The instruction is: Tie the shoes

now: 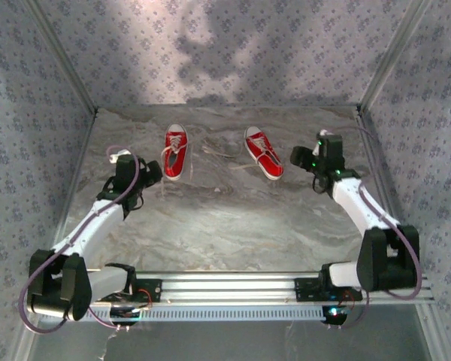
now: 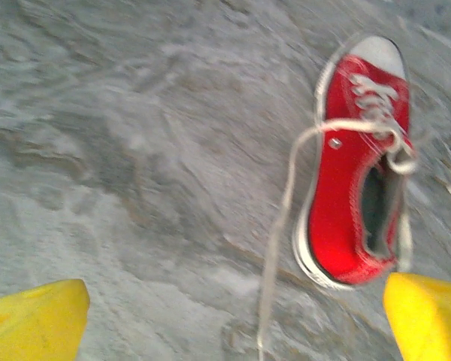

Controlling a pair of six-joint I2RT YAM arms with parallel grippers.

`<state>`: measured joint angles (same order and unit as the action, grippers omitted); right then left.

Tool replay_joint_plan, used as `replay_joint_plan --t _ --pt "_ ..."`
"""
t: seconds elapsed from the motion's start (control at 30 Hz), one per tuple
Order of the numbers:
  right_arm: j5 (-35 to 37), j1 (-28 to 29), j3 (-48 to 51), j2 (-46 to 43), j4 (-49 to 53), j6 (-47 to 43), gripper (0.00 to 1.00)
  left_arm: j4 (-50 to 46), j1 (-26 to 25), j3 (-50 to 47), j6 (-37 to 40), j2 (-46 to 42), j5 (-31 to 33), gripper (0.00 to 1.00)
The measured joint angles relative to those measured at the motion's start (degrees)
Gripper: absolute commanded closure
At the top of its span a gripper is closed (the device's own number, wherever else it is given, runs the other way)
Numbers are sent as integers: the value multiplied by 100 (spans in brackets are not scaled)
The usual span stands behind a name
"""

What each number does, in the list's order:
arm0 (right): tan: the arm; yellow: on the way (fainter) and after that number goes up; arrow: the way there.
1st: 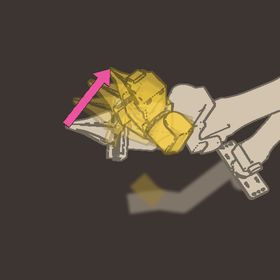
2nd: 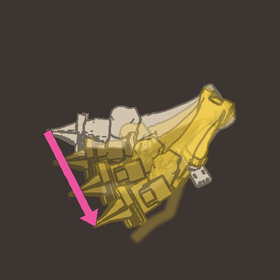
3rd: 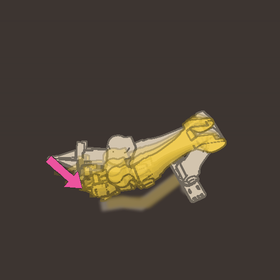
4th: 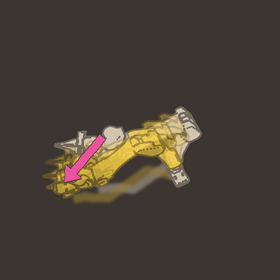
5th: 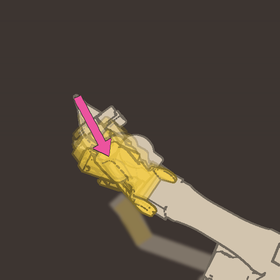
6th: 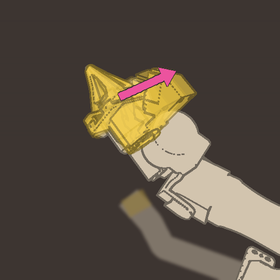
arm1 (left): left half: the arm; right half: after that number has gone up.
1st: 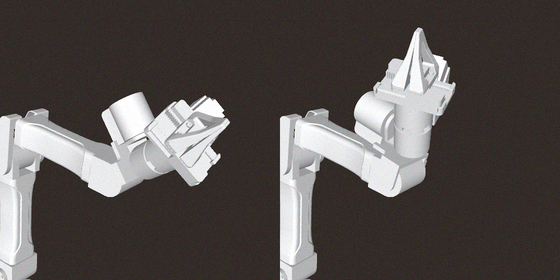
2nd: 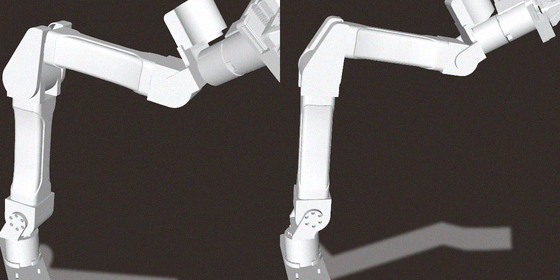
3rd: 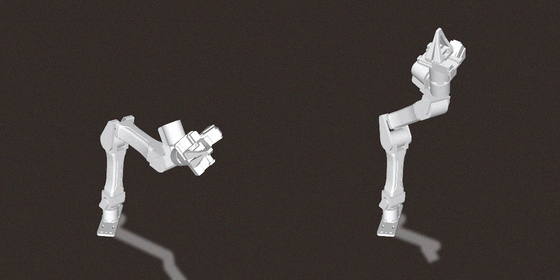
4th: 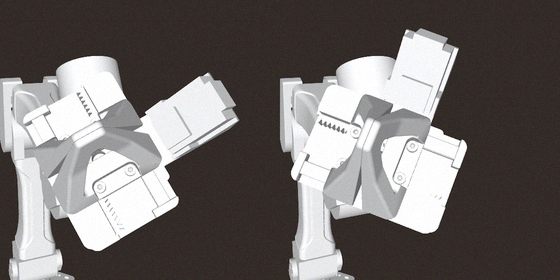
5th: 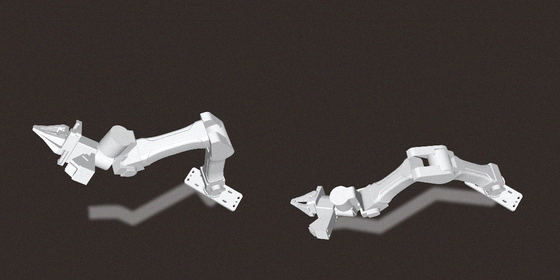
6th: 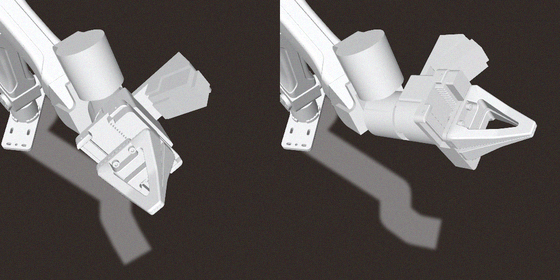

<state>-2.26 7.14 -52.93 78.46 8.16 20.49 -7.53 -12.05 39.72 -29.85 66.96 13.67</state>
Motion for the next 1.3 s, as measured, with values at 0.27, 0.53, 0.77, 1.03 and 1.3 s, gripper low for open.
replay_joint_plan --t 0.27,0.53,0.77,1.03,1.3 --pt "-170 557 -1937 1657 1392 -1054 46 -177 -579 365 295 245 -328 4" --pt "13 645 -3049 2839 2330 -1602 54 -179 -822 385 450 260 -566 8" --pt "92 678 -3425 3390 2702 -1803 55 -179 -914 385 498 313 -673 9" --pt "114 678 -3781 3838 2848 -1864 57 -195 -979 387 518 409 -684 9" --pt "199 680 -4039 4148 2990 -1906 65 -293 -988 442 522 409 -682 13"
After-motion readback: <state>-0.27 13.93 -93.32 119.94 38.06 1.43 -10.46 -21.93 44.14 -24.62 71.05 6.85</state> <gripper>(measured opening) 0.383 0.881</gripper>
